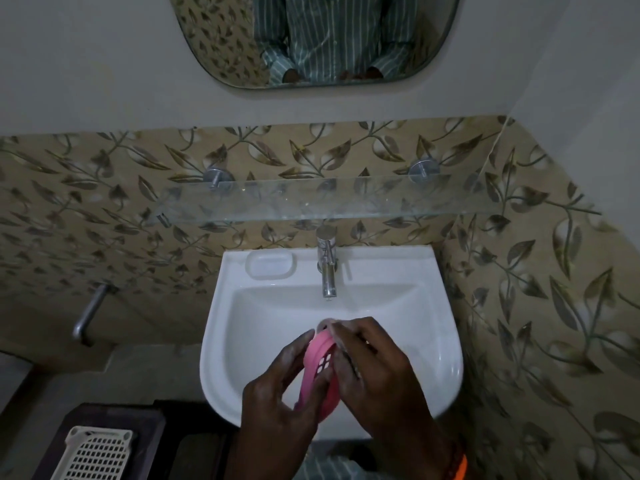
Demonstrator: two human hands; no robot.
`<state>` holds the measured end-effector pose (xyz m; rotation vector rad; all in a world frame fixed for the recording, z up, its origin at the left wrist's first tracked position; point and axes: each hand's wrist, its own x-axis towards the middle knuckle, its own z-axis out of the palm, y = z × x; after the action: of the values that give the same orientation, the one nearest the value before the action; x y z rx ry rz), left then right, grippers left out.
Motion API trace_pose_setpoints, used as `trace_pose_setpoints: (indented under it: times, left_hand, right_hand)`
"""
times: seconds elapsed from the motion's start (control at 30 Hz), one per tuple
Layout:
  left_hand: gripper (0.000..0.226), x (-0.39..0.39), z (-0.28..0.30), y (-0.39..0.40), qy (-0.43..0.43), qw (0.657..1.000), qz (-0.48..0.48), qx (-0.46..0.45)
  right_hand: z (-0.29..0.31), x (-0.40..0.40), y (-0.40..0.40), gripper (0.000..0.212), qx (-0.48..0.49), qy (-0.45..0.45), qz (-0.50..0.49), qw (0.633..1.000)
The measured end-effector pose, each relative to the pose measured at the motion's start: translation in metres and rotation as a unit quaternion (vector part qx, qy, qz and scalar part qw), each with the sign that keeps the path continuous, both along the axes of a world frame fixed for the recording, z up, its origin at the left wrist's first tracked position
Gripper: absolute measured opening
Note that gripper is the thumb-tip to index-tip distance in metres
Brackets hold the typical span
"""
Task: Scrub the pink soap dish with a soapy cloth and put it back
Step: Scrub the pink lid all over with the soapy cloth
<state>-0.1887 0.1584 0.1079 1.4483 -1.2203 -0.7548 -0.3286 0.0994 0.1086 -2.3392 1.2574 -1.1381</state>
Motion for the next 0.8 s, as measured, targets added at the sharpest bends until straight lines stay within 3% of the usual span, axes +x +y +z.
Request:
trace_pose_setpoints:
  times: [0.07, 0.2, 0.4, 0.53, 0.8]
  left_hand:
    - [0.038, -0.002, 0.003, -0.005, -0.033, 0.999, 0.007, -0.003]
    - [0.02, 0.001, 0.006, -0.01, -0.016, 0.999, 0.036, 0.002]
    - [0.035, -0.001, 0.011, -0.009, 0.015, 0.998, 0.04, -0.043]
    - [0.036, 0.003, 0.006, -0.006, 0.024, 0.994, 0.093, -0.051]
    - [0.041, -0.001, 0.013, -0.004, 0.054, 0.995, 0.071, -0.048]
  right_hand:
    - [-0.003, 0.002, 0.005, 0.028, -0.027, 0.03, 0.019, 0.999]
    - [0.002, 0.004, 0.014, 0.028, -0.048, -0.024, 0.047, 0.997]
    - [0.017, 0.007, 0.018, 0.024, -0.037, -0.056, 0.099, 0.993]
    - [0.016, -0.003, 0.009, 0.031, 0.029, -0.132, 0.015, 0.991]
    - [0.021, 0.018, 0.027, 0.026, -0.012, -0.096, 0.086, 0.992]
